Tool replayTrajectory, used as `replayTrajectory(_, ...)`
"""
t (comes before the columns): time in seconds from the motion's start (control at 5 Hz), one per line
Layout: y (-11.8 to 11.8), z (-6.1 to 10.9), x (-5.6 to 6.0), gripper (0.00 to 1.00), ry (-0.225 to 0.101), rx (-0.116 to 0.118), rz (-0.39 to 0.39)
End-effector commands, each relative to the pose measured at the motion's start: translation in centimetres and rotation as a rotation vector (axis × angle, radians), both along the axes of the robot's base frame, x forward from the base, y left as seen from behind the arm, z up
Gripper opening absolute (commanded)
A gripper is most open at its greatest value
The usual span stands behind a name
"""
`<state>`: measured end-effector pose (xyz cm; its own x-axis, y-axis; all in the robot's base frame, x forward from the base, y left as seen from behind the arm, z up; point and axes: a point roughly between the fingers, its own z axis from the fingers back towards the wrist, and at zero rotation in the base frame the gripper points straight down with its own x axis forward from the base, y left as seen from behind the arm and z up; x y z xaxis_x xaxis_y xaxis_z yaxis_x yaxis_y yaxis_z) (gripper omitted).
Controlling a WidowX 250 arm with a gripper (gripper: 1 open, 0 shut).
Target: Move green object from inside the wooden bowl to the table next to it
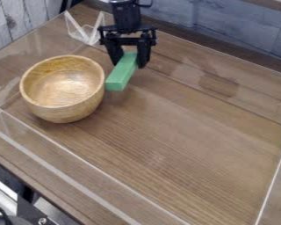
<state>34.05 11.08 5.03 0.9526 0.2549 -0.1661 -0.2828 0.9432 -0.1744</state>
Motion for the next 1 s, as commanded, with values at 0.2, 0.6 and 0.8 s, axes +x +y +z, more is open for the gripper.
replayTrajectory(0.2,-0.8,3.5,0.6,1.0,-0.043,0.001,-0.024)
replayTrajectory(0.6,-3.5,3.5,-0.9,1.0,-0.029,0.001,0.111)
replayTrajectory(0.8,-3.2,4.0,-0.1,1.0,-0.024,-0.001,0.131)
